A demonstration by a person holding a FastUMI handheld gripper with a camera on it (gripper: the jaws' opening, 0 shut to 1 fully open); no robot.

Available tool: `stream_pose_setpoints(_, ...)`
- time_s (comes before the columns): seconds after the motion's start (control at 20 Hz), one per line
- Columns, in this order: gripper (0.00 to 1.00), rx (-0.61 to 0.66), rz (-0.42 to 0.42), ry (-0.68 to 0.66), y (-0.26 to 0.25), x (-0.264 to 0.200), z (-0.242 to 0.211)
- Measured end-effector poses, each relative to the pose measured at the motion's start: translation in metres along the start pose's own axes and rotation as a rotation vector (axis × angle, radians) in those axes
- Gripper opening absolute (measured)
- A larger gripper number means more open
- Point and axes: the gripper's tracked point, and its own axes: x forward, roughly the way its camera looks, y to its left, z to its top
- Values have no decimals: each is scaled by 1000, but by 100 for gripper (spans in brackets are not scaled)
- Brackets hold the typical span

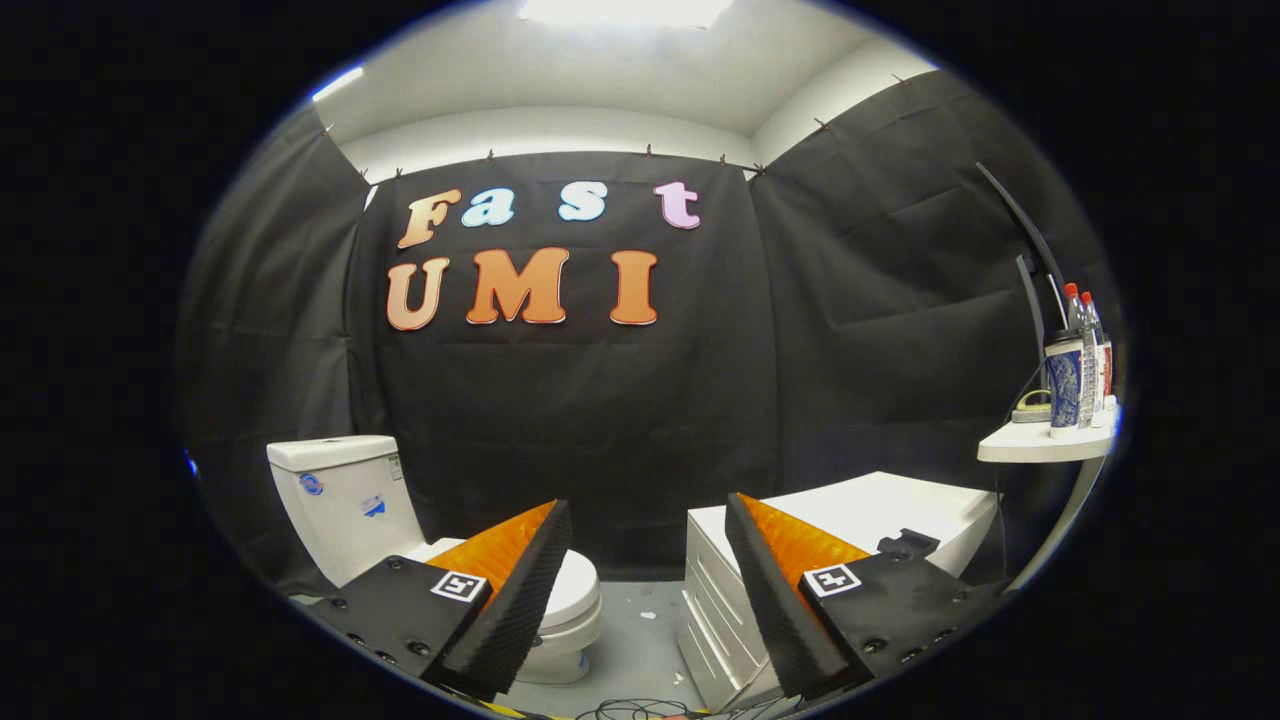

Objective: Open the toilet lid.

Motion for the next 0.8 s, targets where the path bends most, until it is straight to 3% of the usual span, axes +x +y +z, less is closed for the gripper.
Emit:
stream_pose_setpoints(0.55, 99, -1, 12, -2, 3, 1, 4)
stream_pose_setpoints(0.8, 99, -7, -6, -85, -1, 27, 49)
